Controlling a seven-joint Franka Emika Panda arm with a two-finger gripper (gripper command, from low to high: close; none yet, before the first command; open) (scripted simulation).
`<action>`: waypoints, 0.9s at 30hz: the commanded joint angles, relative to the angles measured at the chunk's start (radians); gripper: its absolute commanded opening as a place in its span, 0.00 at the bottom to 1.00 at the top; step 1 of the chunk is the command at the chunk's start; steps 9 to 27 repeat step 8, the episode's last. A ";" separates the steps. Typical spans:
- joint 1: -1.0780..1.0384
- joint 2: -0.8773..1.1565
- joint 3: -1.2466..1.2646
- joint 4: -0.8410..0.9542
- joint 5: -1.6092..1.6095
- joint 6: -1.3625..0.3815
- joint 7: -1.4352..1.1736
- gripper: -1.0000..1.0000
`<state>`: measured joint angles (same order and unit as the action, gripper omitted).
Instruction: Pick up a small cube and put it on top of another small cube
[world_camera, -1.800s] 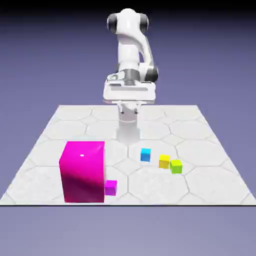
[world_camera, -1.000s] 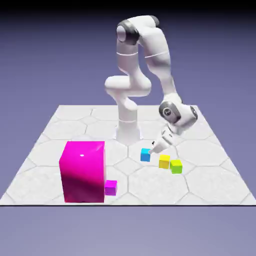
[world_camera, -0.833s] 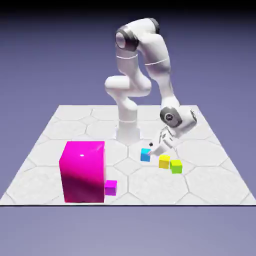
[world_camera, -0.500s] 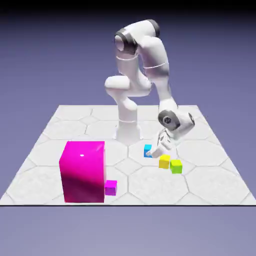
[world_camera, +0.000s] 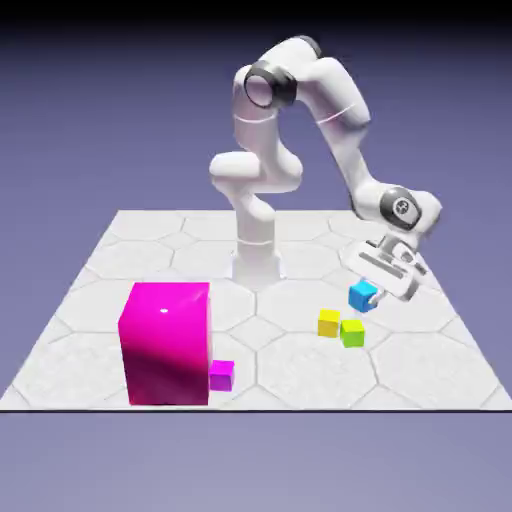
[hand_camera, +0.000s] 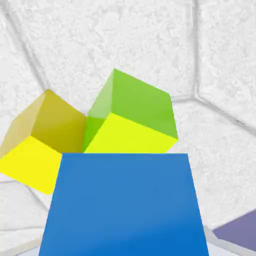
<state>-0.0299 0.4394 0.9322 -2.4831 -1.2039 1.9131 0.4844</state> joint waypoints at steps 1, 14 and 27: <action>0.006 0.024 -0.023 0.000 -0.034 0.003 0.018 0.00; -0.032 -0.133 0.130 0.002 0.171 -0.017 -0.091 1.00; -0.032 -0.133 0.130 0.002 0.171 -0.017 -0.091 1.00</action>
